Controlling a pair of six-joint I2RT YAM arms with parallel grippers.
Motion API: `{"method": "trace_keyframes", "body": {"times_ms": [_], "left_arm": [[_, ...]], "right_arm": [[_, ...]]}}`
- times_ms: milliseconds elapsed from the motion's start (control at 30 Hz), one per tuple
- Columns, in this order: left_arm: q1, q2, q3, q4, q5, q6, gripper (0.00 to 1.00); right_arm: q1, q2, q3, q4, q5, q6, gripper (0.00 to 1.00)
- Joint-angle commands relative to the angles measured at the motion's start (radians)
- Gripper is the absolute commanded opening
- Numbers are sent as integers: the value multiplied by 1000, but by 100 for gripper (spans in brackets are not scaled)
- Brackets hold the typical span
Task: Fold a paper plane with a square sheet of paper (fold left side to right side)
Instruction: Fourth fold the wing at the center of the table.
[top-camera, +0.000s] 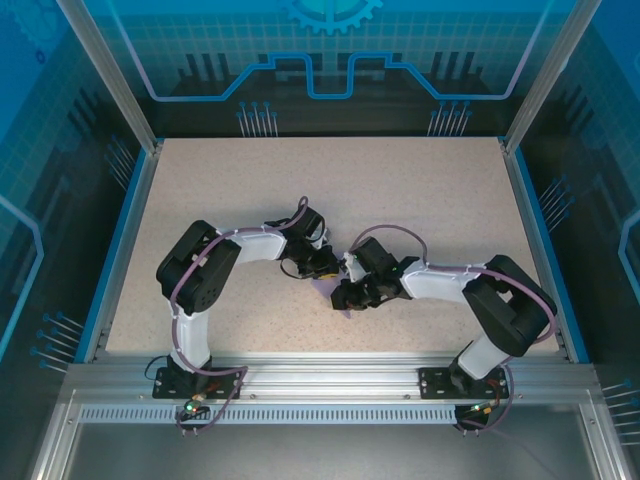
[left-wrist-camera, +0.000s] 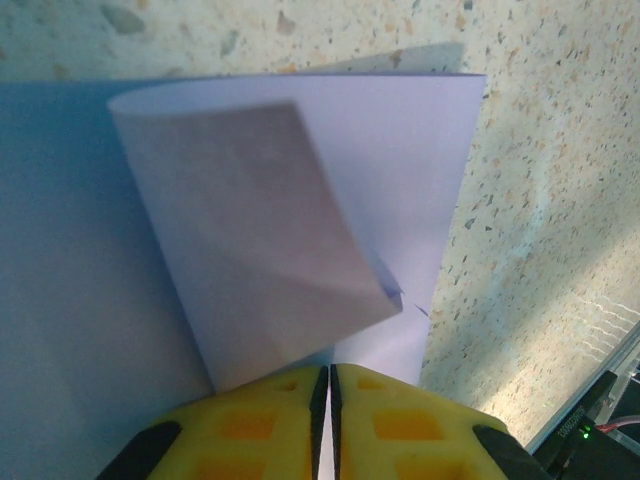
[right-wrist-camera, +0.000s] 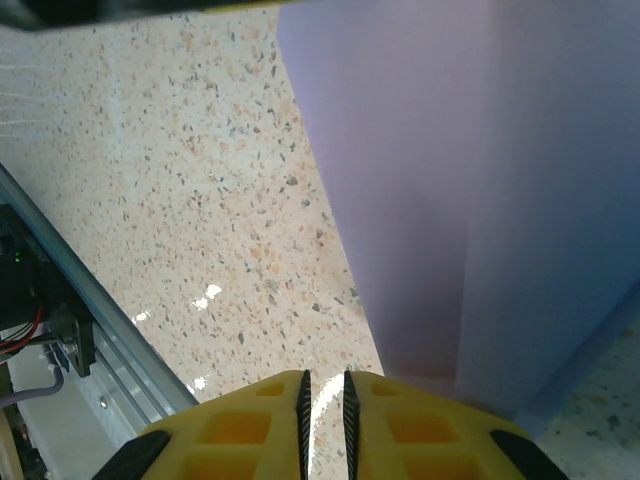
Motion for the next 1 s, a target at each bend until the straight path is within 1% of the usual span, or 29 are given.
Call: {"method": "trace_keyframes", "body": {"times_ms": [0, 267, 967], "left_arm": [[-8, 16, -43, -62, -41, -8, 15], [-8, 16, -44, -62, -42, -7, 15], [-8, 14, -47, -64, -44, -8, 15]], "right_arm": [[7, 6, 24, -15, 0, 8, 18], [5, -17, 18, -57, 45, -13, 18], [2, 34, -51, 2, 58, 4, 13]]}}
